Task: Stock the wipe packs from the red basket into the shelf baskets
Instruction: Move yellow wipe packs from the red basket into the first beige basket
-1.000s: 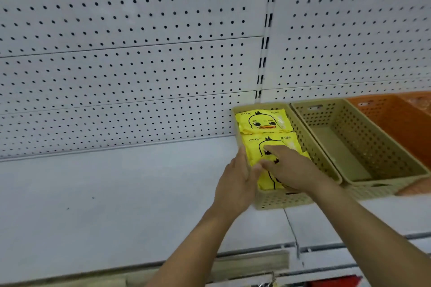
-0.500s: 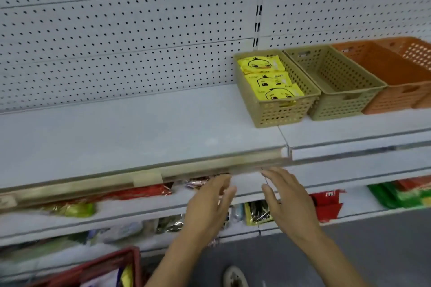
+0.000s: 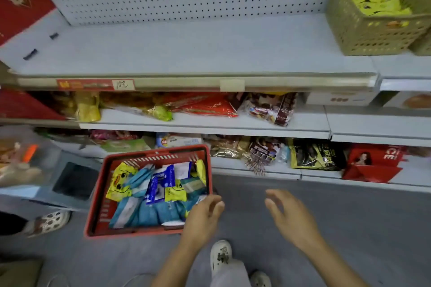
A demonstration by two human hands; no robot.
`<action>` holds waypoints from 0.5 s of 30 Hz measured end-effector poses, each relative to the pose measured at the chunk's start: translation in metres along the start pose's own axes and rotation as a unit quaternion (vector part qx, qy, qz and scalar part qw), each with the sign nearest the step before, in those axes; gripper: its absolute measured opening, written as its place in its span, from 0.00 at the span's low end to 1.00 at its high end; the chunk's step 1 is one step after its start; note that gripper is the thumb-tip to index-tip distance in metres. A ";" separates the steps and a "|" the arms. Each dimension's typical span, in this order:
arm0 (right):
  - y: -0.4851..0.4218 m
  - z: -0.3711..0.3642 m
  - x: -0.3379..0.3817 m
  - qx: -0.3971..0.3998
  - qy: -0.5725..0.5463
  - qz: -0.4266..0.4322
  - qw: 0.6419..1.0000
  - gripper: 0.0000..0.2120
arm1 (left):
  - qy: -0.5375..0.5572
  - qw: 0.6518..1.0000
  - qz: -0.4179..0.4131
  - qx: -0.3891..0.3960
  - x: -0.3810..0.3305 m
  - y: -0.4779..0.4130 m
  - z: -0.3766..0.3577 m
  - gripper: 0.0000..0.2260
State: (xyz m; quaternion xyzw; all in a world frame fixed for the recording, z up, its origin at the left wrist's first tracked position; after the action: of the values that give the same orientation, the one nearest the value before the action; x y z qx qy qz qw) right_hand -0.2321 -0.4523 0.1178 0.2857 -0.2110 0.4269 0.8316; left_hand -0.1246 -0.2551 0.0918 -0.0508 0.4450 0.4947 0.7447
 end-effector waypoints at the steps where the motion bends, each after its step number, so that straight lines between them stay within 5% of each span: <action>1: 0.002 -0.014 0.007 0.012 -0.005 0.001 1.000 0.14 | 0.014 1.000 0.017 -0.005 0.016 0.006 0.006 0.10; 9: -0.020 -0.132 0.099 0.097 -0.050 0.027 0.994 0.11 | 0.100 0.984 0.130 -0.071 0.142 0.009 0.093 0.10; 15: -0.066 -0.236 0.152 0.126 -0.211 -0.106 0.964 0.07 | 0.099 0.969 0.175 -0.143 0.238 -0.038 0.194 0.13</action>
State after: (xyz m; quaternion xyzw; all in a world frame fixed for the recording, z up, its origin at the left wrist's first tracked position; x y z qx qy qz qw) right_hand -0.0689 -0.2388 0.0125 0.4922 -0.2950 0.2896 0.7661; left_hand 0.0508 -0.0093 0.0244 -0.1264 0.4428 0.6687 0.5837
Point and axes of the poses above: each hand's wrist, its own y-axis away from the middle knuckle, its own z-axis out of the back of the hand, x = y × z, the point moved 7 cm from there along -y, towards the middle knuckle, and after that the axes turned 2 degrees about -z, right-handed, at the moved point
